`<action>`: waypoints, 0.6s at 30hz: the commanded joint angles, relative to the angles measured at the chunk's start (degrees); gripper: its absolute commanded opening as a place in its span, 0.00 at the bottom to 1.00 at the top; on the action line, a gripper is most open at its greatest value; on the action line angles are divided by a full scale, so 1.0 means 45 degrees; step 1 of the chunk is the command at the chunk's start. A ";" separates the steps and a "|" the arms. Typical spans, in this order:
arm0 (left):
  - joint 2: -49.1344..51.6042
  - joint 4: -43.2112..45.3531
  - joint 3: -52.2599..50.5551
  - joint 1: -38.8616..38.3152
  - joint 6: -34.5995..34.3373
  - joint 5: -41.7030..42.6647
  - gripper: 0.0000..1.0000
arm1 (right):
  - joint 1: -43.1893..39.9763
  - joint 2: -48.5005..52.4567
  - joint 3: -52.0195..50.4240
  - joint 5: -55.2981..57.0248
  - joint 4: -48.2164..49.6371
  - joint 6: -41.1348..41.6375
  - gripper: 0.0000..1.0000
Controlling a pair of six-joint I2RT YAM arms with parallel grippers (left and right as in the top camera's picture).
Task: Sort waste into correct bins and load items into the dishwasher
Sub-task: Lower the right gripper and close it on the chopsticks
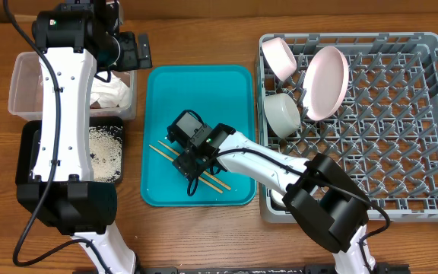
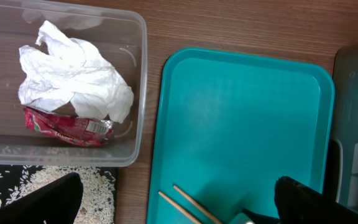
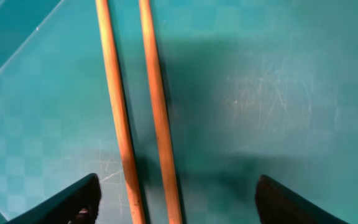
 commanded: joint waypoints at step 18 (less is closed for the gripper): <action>-0.0029 0.0039 0.0170 -0.0015 -0.0039 0.0136 1.00 | 0.0282 0.0015 0.0034 0.0102 0.0355 -0.1807 0.89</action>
